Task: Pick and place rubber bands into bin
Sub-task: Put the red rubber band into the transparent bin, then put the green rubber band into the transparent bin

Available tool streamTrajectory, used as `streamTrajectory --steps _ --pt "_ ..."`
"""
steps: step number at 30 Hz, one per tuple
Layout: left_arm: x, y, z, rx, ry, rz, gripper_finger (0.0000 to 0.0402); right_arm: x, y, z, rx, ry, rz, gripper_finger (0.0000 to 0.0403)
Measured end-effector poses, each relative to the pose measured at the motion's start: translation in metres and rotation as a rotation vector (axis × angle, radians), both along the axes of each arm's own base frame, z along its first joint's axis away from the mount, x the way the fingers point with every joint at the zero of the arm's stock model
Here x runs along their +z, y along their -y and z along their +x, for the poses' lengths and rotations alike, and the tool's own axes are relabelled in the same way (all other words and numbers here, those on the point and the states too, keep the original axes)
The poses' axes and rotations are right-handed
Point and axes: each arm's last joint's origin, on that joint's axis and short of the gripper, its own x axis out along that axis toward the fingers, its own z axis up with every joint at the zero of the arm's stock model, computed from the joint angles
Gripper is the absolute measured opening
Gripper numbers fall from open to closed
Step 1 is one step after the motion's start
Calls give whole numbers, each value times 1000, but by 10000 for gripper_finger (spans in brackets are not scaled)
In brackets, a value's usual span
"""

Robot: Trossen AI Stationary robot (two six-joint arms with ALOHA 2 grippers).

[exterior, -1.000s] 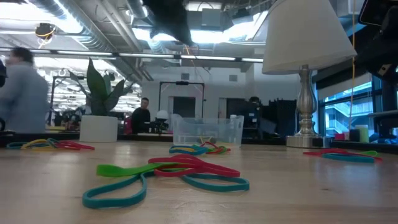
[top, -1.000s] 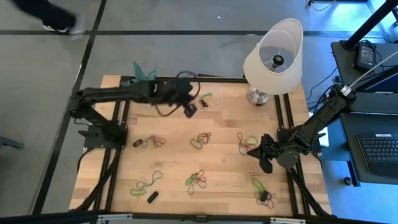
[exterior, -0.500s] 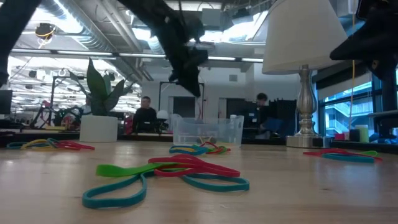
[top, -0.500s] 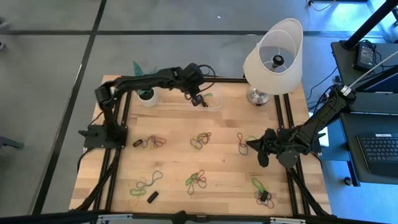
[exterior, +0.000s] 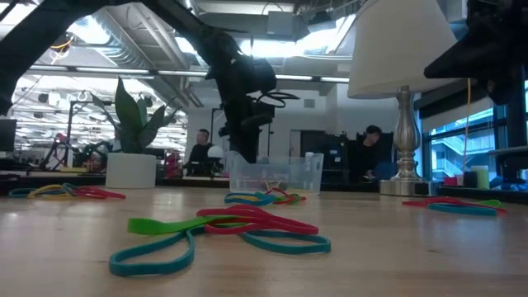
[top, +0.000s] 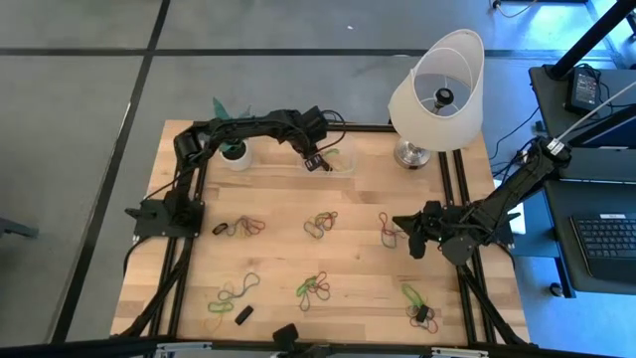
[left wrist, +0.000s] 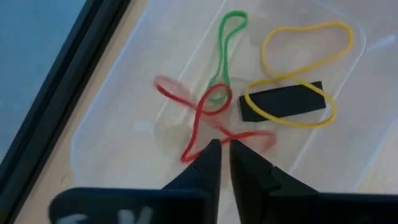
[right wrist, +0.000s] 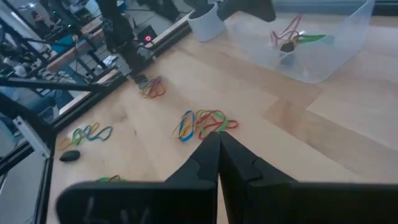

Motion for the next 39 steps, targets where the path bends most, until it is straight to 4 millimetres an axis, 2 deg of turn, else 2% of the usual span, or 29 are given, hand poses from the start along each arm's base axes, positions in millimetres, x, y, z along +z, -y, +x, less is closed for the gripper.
streamTrajectory --steps 10,14,17,22,27,34,39 --pt "6 3 -2 3 1 -8 105 0 5 3 -35 -5 -7 7" --pt "27 17 -8 28 19 -45 105 0 5 3 -33 -9 -12 7" --pt "52 33 -12 72 71 -52 93 -1 6 3 -33 -14 -17 7" --pt "95 75 -19 84 165 6 57 -2 6 2 -2 -50 -56 7" --pt "121 126 -21 88 239 15 7 -4 3 2 94 -101 -16 7" --pt "126 208 -14 27 278 20 2 -5 0 2 195 -150 45 3" --pt "124 272 -17 -89 293 103 1 7 -5 6 274 -160 38 2"
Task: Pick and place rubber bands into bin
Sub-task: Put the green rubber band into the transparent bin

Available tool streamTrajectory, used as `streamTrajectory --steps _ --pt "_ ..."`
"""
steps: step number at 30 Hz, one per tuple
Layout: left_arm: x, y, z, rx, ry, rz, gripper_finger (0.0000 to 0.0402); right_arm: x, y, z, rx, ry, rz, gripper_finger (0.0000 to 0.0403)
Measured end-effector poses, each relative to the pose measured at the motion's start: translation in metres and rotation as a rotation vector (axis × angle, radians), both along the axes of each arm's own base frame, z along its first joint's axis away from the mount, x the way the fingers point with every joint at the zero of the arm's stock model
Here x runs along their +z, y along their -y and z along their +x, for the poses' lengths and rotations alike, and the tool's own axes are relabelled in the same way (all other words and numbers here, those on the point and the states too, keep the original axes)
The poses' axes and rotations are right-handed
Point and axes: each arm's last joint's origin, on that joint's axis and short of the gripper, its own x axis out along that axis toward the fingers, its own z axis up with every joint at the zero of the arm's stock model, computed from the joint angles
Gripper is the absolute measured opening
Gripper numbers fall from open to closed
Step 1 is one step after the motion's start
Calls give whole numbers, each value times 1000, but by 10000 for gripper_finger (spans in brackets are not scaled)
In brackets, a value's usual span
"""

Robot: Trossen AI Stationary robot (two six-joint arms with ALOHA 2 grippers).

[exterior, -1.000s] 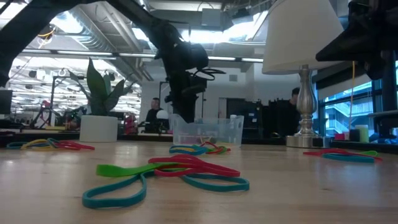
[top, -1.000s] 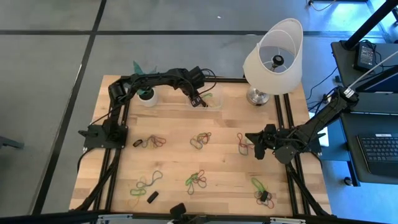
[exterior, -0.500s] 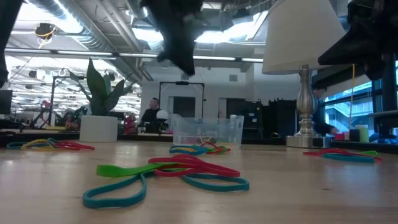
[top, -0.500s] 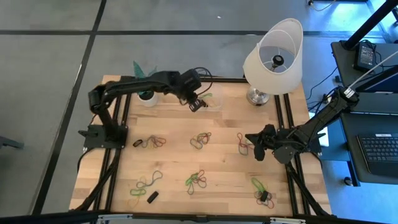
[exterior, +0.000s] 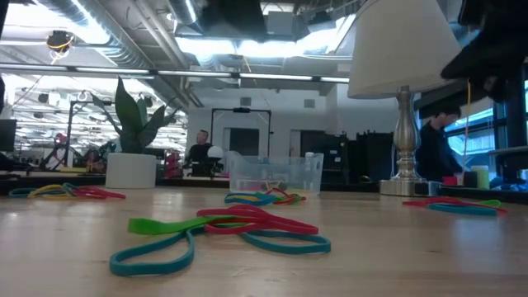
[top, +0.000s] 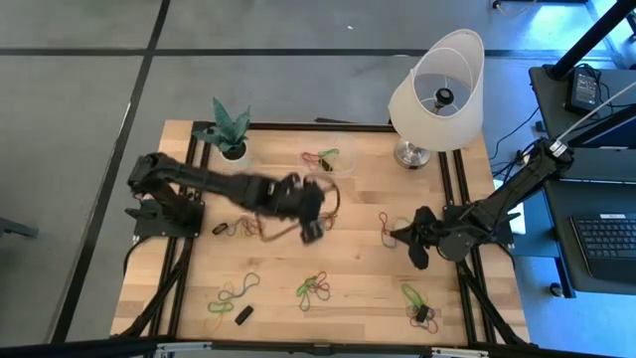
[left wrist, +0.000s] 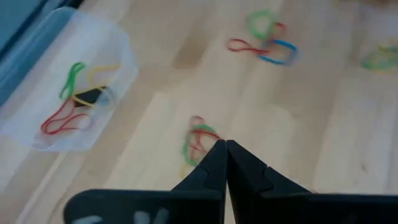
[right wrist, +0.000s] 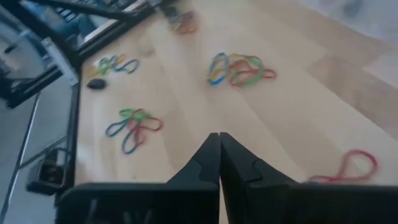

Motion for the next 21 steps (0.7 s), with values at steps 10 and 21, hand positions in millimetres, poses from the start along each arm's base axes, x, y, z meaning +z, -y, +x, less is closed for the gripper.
streamTrajectory --steps 10,21 --pt "1 59 -18 -73 32 88 2 52 -24 28 50 -121 -112 1" --pt "-10 76 -31 -254 -62 154 1 72 -68 74 -17 -512 -11 0"
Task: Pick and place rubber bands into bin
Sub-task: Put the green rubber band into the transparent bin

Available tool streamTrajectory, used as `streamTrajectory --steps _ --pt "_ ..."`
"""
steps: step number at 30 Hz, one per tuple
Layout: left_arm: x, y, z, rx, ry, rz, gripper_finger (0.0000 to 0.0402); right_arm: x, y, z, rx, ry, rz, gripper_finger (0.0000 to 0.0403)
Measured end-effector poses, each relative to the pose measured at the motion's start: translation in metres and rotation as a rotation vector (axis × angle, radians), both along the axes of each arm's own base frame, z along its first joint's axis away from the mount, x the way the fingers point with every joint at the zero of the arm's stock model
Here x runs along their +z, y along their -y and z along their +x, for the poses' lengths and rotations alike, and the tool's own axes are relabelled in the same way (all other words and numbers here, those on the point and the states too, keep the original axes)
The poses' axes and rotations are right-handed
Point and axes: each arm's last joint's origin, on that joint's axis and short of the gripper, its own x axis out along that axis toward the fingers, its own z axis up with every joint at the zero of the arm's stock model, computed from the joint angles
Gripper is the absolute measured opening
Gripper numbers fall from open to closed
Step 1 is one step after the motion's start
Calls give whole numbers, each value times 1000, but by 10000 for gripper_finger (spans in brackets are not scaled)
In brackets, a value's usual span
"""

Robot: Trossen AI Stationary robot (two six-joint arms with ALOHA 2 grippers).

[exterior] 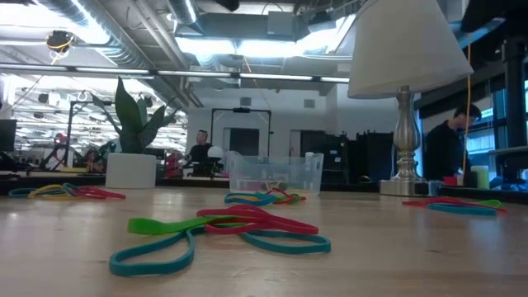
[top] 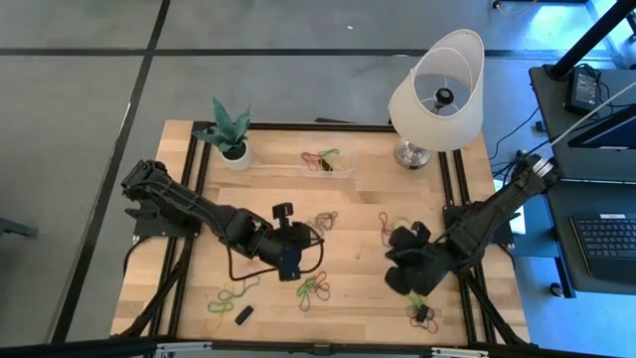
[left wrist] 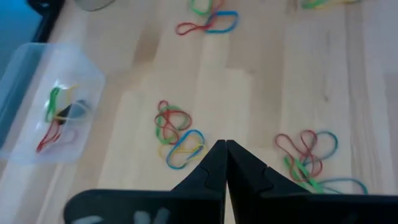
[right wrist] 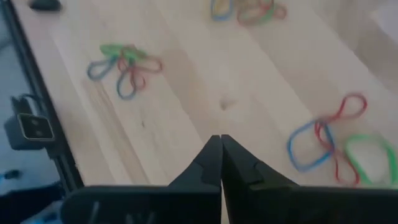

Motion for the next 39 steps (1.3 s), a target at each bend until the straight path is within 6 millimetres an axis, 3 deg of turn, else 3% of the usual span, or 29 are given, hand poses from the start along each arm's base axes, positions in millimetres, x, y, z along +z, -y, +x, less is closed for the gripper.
streamTrajectory --steps 9,14,24,31,39 --pt "-49 -13 -44 -115 95 -179 1 -9 -26 23 -111 -215 108 0" --pt "-60 -26 -78 -171 226 -271 2 -33 -31 23 -163 -383 158 6" --pt "-72 -36 -138 -190 315 -383 1 -85 -30 9 -216 -596 176 66" --pt "-74 -35 -149 -223 322 -364 5 -113 -29 4 -187 -597 243 101" --pt "-74 -36 -149 -221 321 -365 5 -125 -24 -2 -198 -622 242 104"
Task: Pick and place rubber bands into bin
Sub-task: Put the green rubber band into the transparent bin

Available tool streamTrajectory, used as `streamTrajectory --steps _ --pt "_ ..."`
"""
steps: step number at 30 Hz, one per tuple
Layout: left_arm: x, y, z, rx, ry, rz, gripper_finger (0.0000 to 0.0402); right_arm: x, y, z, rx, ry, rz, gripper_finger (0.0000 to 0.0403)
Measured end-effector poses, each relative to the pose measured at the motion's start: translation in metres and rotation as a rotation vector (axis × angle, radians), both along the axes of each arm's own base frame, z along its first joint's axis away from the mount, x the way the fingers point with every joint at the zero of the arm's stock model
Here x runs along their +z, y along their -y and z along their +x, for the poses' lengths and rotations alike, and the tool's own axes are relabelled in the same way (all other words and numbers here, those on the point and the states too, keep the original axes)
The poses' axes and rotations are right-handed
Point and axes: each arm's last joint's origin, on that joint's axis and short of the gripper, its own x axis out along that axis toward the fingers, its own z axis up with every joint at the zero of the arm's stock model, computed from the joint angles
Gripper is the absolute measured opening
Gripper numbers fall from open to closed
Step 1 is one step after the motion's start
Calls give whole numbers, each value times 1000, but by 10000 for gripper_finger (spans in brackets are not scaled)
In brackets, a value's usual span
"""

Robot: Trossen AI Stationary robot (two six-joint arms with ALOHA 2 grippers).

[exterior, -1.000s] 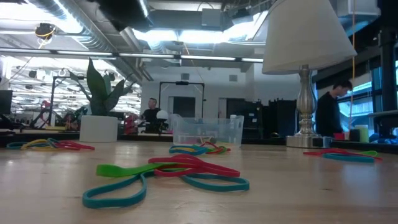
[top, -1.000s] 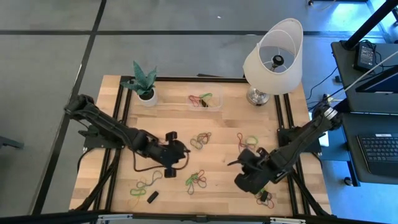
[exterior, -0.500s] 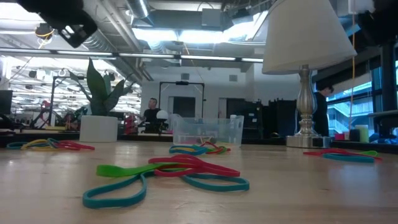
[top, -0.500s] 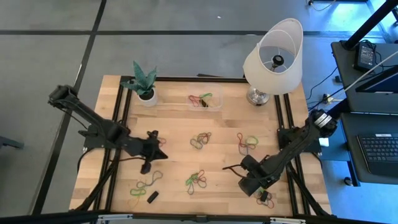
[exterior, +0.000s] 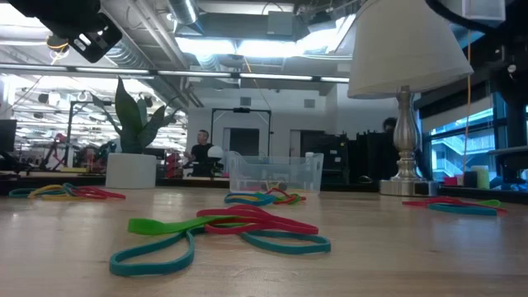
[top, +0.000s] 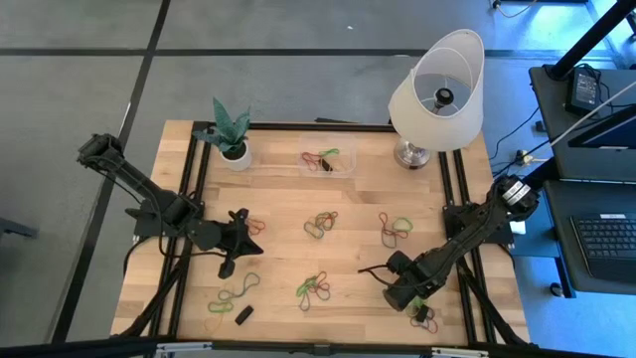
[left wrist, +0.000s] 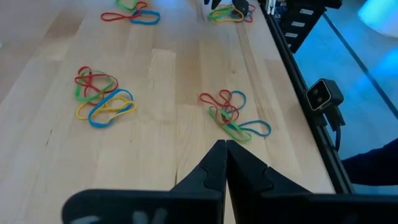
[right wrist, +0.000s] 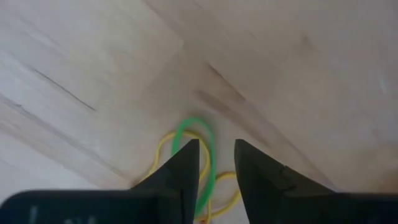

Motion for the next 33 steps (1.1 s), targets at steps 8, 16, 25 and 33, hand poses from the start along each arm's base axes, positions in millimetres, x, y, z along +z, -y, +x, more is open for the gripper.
streamTrajectory --steps 8,16,25,33 --pt "0 0 0 0 0 0 6 -12 1 -2 2 28 39 93" --pt "0 0 0 1 0 0 6 -23 6 -8 -6 17 29 76" --pt "0 0 0 1 -1 1 6 -23 5 -6 -7 40 49 7" --pt "0 0 0 1 -1 1 6 -3 0 0 -5 4 0 3"
